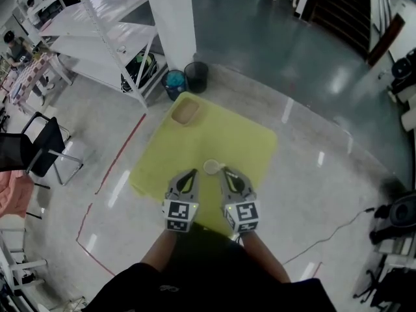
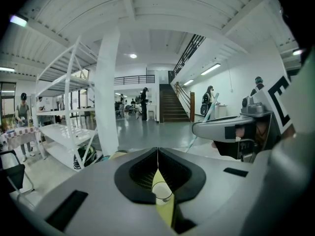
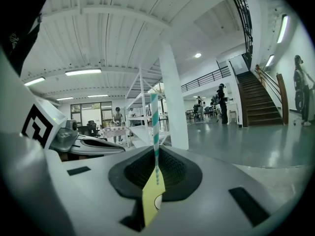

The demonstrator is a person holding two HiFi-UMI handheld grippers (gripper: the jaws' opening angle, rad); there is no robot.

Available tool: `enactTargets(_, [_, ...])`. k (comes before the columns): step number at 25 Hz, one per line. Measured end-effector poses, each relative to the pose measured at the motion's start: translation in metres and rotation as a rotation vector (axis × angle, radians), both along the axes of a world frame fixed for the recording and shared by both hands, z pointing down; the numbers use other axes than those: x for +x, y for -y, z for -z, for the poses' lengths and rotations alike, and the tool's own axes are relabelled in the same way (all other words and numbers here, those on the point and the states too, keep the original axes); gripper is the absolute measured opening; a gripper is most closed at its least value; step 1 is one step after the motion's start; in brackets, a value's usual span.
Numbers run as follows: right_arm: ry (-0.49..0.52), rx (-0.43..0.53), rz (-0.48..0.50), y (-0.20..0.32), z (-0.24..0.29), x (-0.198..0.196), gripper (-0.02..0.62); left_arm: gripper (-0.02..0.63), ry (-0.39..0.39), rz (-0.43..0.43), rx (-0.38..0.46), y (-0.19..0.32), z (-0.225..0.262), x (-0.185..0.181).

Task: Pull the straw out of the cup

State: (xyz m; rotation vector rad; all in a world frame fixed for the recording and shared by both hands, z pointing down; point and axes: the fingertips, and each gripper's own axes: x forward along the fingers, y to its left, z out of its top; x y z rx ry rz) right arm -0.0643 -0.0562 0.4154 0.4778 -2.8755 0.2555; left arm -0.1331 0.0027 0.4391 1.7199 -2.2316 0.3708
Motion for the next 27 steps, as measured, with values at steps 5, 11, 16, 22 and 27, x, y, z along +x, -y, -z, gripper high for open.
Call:
enactTargets(5, [-0.011, 0.001, 0.001, 0.000, -0.002, -0.002, 0.035, 0.044, 0.006, -0.008, -0.001, 0.002, -0.002, 0.000])
enactTargets(11, [-0.033, 0.016, 0.008, 0.002, -0.007, -0.005, 0.035, 0.044, 0.004, -0.011, 0.013, 0.007, 0.002, -0.002])
enactTargets(16, [-0.036, 0.027, 0.026, 0.002, -0.006, -0.008, 0.035, 0.044, 0.002, -0.025, 0.017, 0.010, 0.001, 0.001])
enactTargets(22, [-0.010, -0.029, 0.023, -0.003, 0.004, -0.015, 0.035, 0.044, -0.003, -0.033, 0.007, 0.013, -0.002, 0.002])
enactTargets(27, [-0.042, 0.006, 0.025, 0.005, -0.007, -0.007, 0.035, 0.044, -0.026, -0.042, 0.002, 0.020, -0.001, 0.007])
